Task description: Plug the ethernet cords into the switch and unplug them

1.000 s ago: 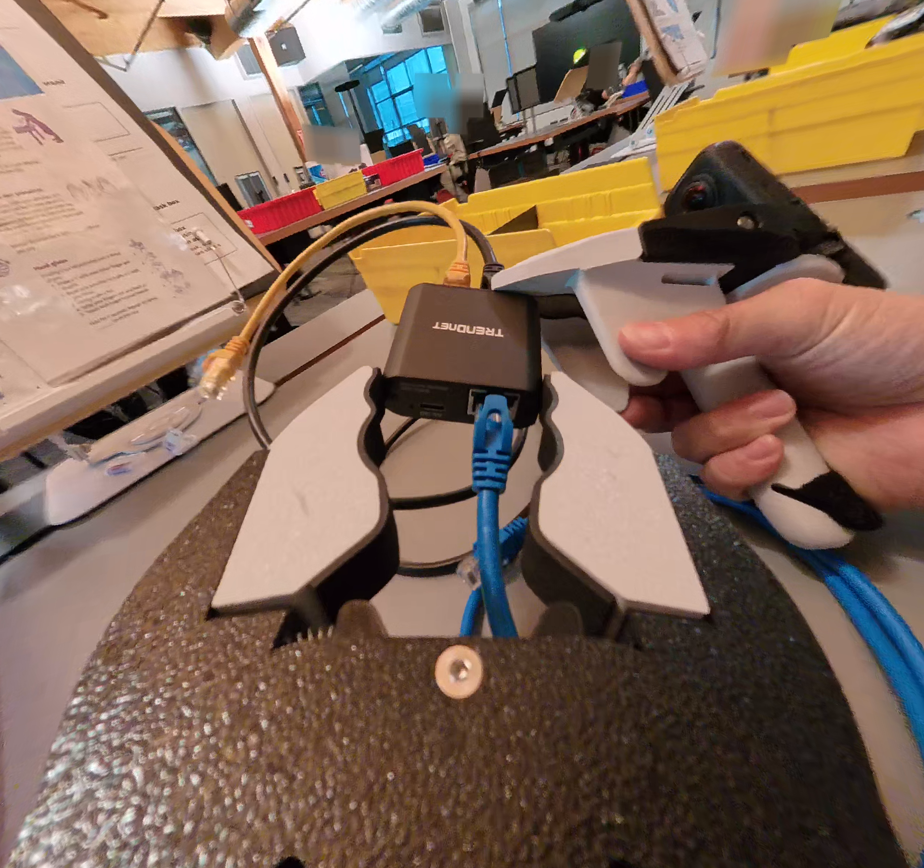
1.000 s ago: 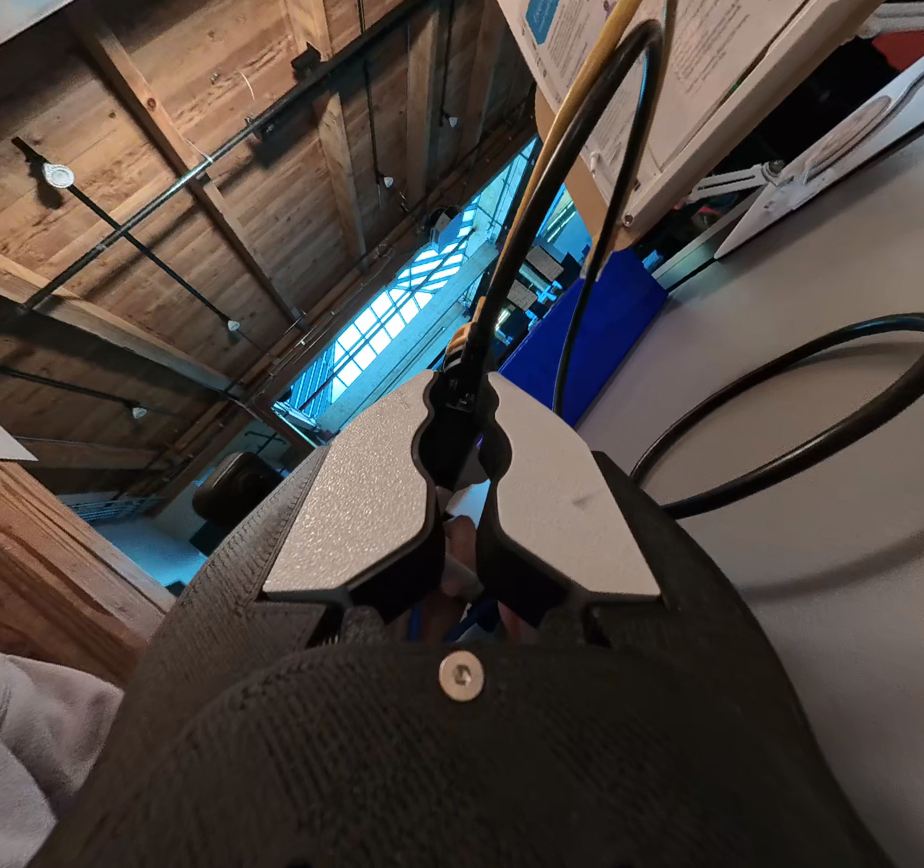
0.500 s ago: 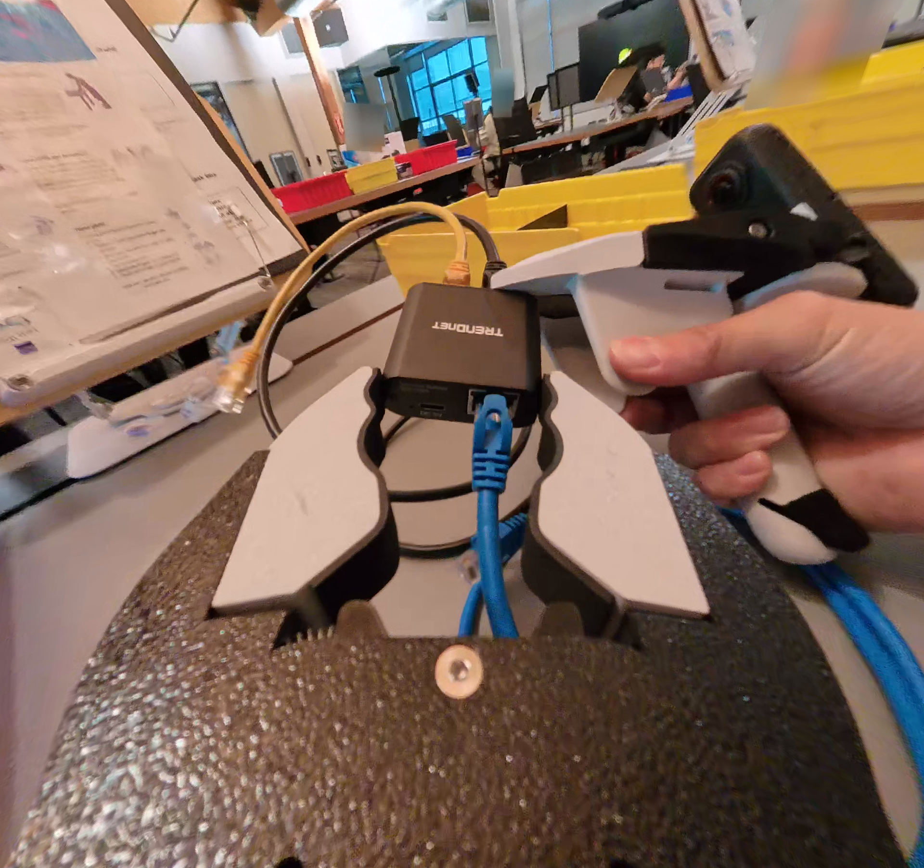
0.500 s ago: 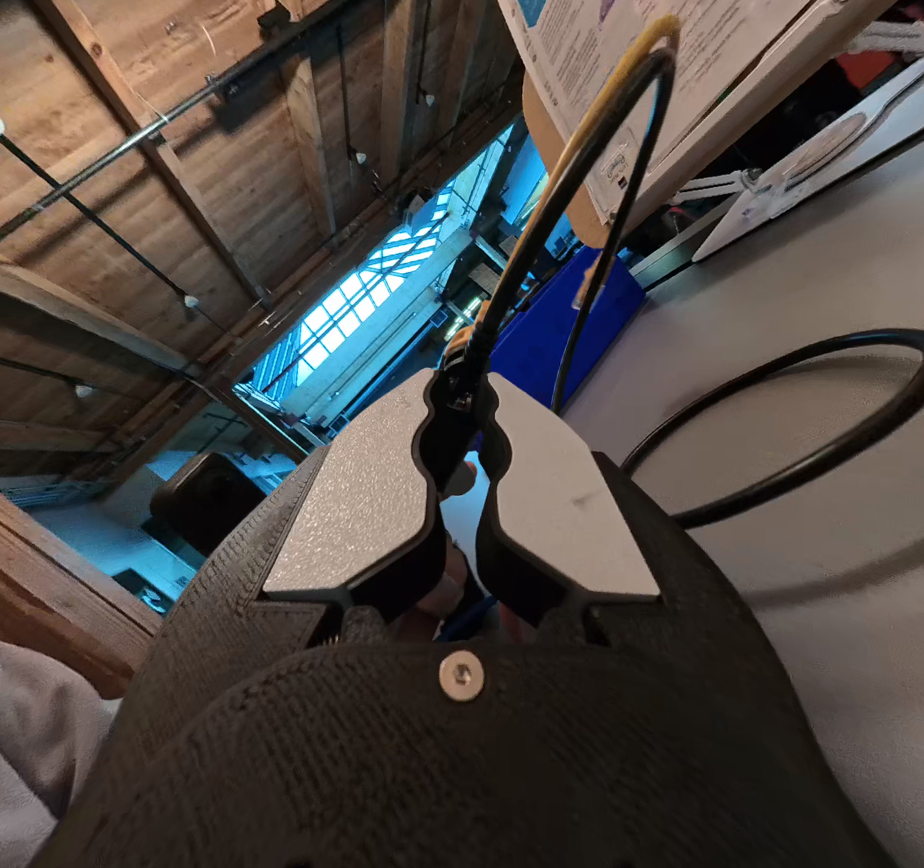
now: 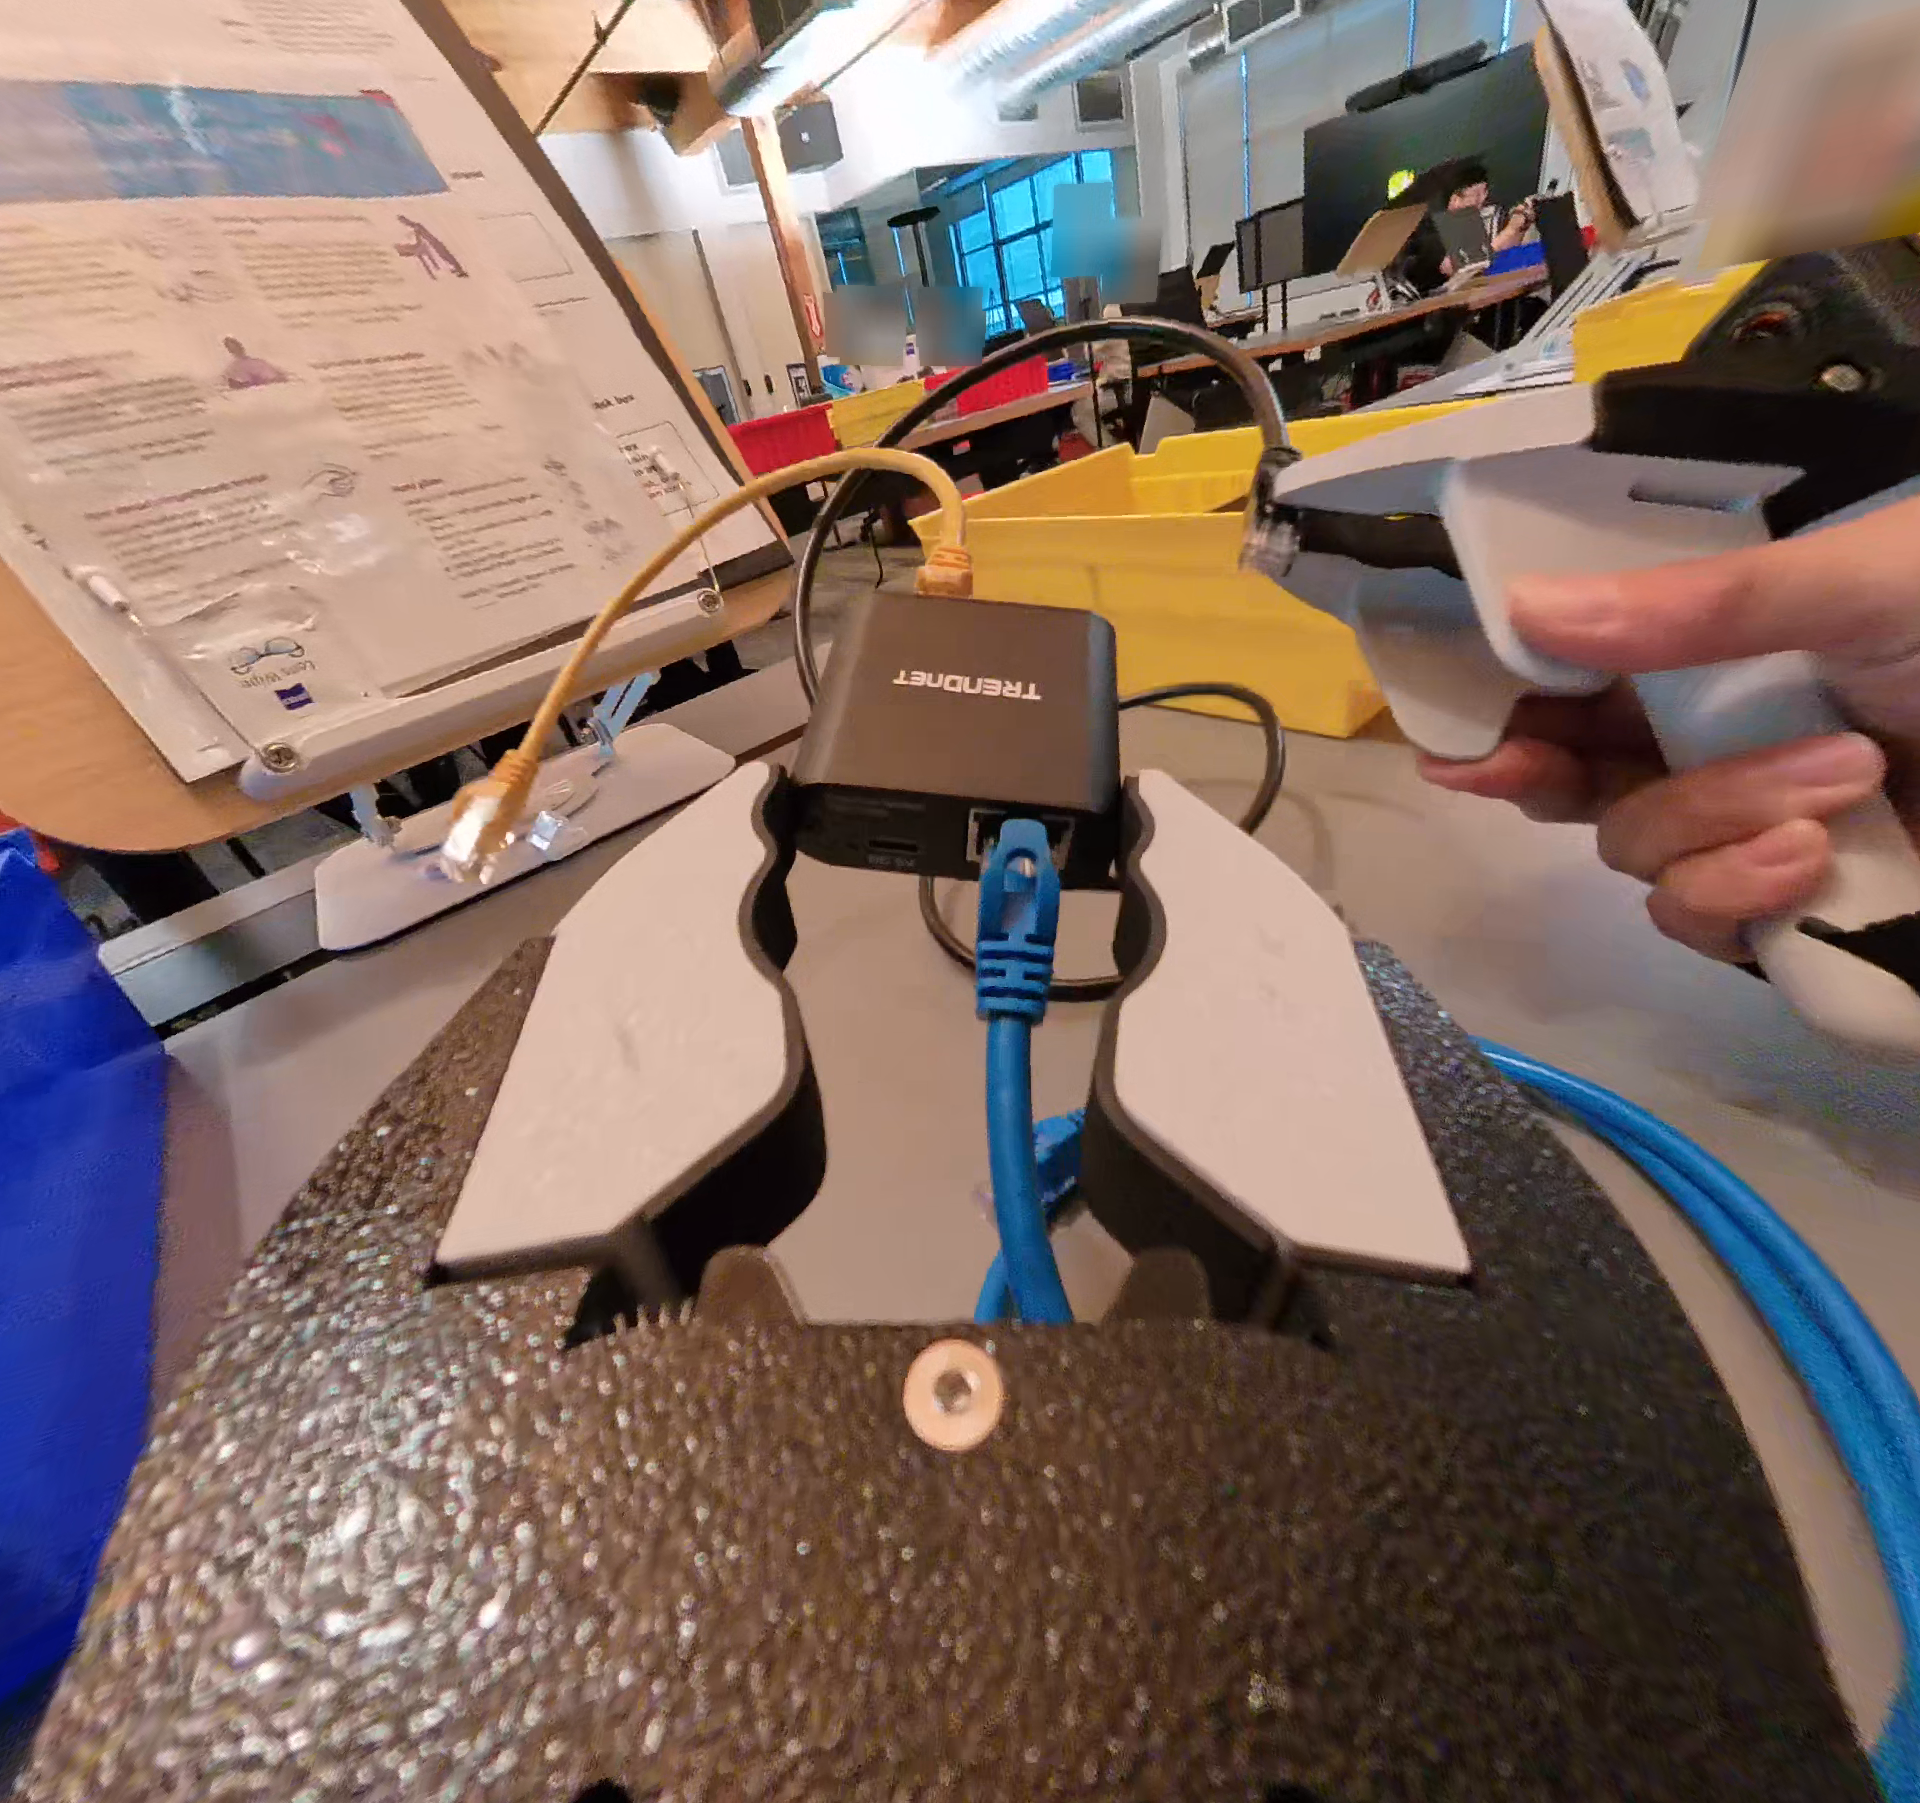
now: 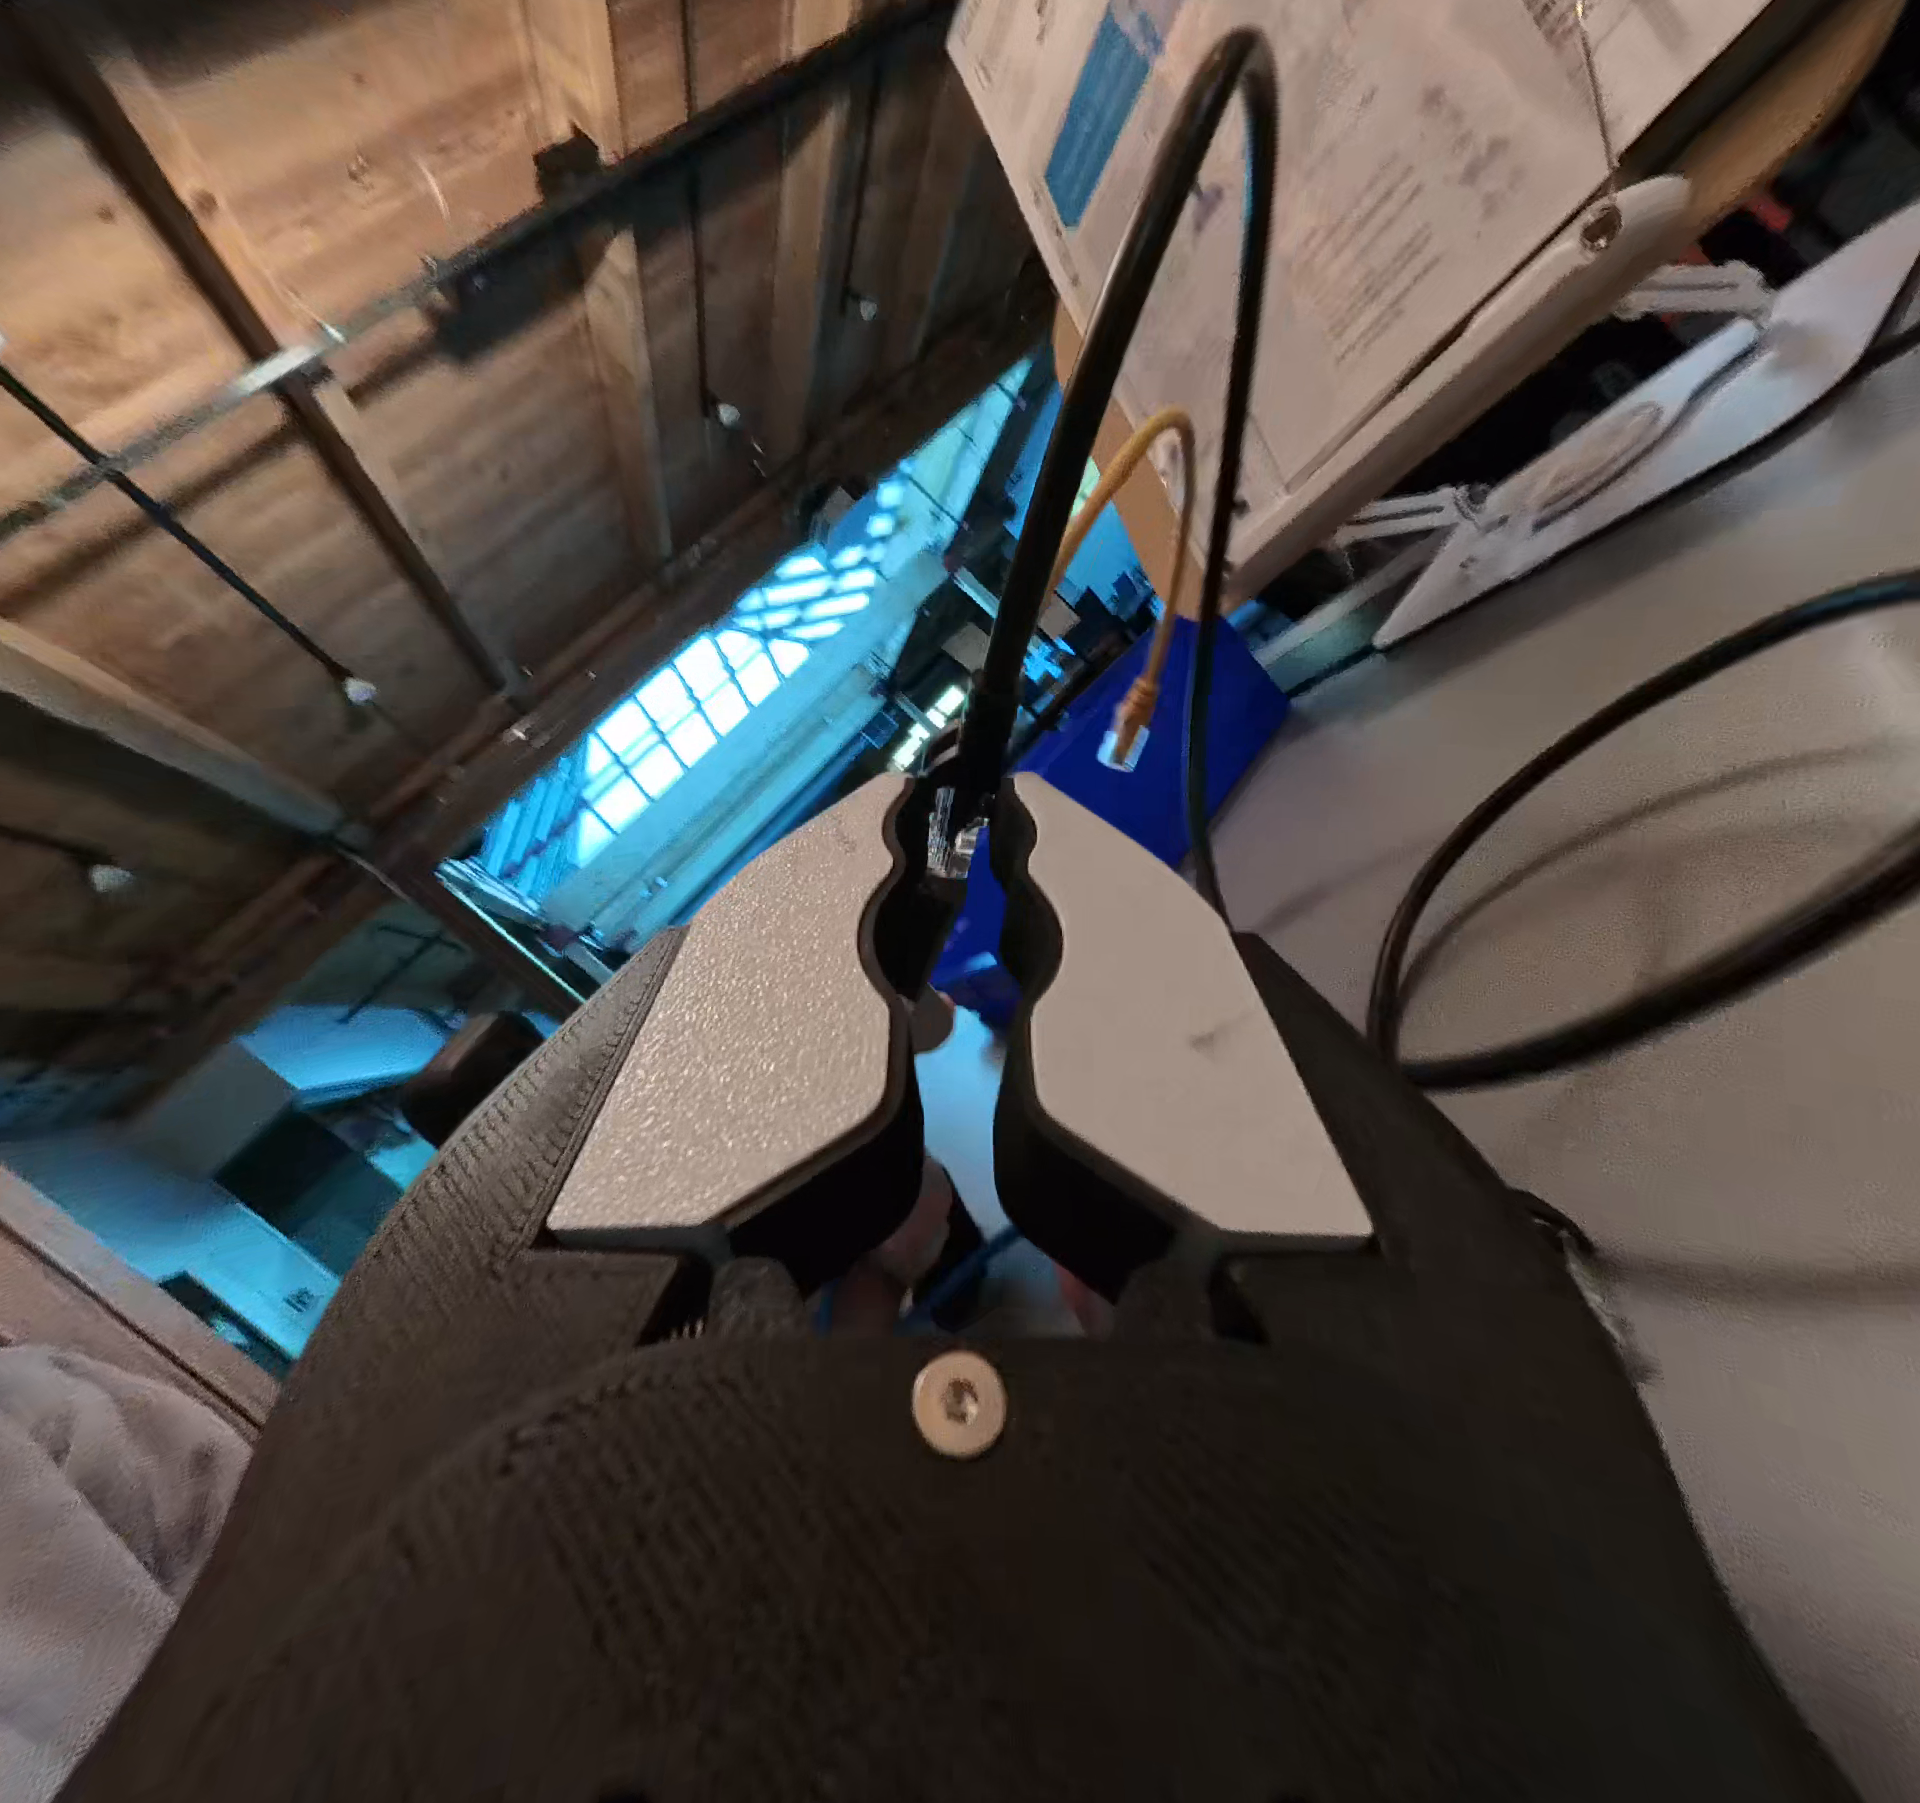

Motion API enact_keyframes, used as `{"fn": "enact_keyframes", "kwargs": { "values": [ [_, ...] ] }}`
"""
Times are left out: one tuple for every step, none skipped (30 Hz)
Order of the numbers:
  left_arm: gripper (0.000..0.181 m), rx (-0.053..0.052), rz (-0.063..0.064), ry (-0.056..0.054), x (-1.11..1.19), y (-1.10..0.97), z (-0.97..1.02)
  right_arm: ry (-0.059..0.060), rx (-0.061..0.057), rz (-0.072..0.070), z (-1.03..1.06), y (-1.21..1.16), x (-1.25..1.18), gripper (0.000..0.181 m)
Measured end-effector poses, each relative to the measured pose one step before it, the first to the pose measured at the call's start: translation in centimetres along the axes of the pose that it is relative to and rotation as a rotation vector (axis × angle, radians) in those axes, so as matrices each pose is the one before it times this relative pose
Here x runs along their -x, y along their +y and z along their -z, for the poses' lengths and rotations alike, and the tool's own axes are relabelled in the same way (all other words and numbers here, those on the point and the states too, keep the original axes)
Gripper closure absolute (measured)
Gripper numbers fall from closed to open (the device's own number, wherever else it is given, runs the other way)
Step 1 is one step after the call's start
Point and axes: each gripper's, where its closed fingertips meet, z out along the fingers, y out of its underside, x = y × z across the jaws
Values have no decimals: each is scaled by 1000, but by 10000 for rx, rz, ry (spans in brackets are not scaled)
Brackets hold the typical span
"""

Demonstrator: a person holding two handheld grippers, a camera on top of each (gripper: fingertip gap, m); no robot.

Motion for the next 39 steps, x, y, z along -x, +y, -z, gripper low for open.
{"fn": "enact_keyframes", "kwargs": {
  "values": [
    [122,23,-14,-8,103,25,29,451,400,228,-12,299,-443,169],
    [122,-26,-37,-119,244,-57,103,299,603,407,-48,496,-260,169],
    [122,-59,-2,-89,282,-143,123,260,793,416,-26,671,-230,168],
    [123,-36,19,0,282,-135,107,680,419,601,202,220,-648,168],
    [122,-62,11,-7,369,-178,138,561,476,601,226,303,-575,169],
    [122,-73,35,-67,503,-191,171,286,785,422,68,715,-436,169],
    [122,-65,86,-109,602,-212,210,224,772,253,-74,774,-517,169],
    [122,-70,105,-29,536,-255,188,356,360,355,-69,254,-640,168],
    [122,-46,101,65,391,-202,159,157,287,528,-43,209,-299,168],
    [122,-55,71,60,322,-166,159,73,692,295,-83,695,-306,168],
    [122,-62,51,7,279,-108,154,30,606,185,-82,522,-305,168],
    [122,-27,47,-24,237,-12,122,-6,213,395,-20,30,-142,168],
    [122,23,31,13,126,80,79,124,253,483,55,118,-233,168],
    [122,48,-13,40,44,126,36,253,492,345,53,385,-448,168],
    [122,45,-36,42,4,128,-1,254,416,406,96,206,-461,168],
    [122,38,-3,35,-38,106,-15,198,149,559,166,-101,-285,168],
    [122,25,34,40,-65,91,-44,269,224,378,192,19,-446,165],
    [122,20,51,71,-116,95,-56,212,380,173,163,253,-491,163],
    [122,11,57,83,-152,92,-77,-28,371,144,115,289,-212,160],
    [122,19,54,80,-146,102,-72,85,221,48,180,148,-298,157],
    [122,18,24,28,-81,76,-52,169,147,69,269,34,-364,146],
    [122,13,-18,3,-30,64,-19,213,97,273,384,-71,-303,138],
    [122,34,-17,35,-38,58,-28,328,61,357,535,-90,-374,134],
    [122,25,-18,37,-27,46,-10,291,95,383,503,-70,-331,133],
    [122,-4,-20,-9,41,6,14,31,35,477,255,-222,64,130],
    [122,-25,11,-34,76,-20,17,-20,17,494,-49,-257,235,127],
    [122,-22,42,16,28,-18,0,35,121,585,-386,-193,193,125],
    [122,-2,42,34,0,8,-8,-87,186,910,-670,-128,406,123],
    [122,5,19,4,7,31,-17,14,179,1027,-790,2,266,121],
    [122,20,0,-9,5,57,-5,138,182,764,-884,42,-52,119],
    [122,25,-13,14,-20,73,8,-207,152,484,-931,48,278,117],
    [122,22,-16,26,-38,59,-7,-313,161,190,-889,132,220,119],
    [122,12,-16,16,-12,25,9,-382,207,77,-806,216,172,120],
    [122,-1,0,5,9,0,15,-630,164,125,-668,140,468,123],
    [122,-7,5,25,-16,-17,1,-497,121,93,-498,74,272,127],
    [122,-3,-5,45,-42,-22,0,-298,356,-5,-410,410,-69,130],
    [123,-10,-18,27,-15,-13,6,-368,668,-32,-313,791,-11,134],
    [123,-16,-12,1,6,-32,-3,-331,348,-115,-67,254,-37,137],
    [123,-23,2,-7,4,-21,-6,-173,187,-16,45,7,-158,140]
  ]
}}
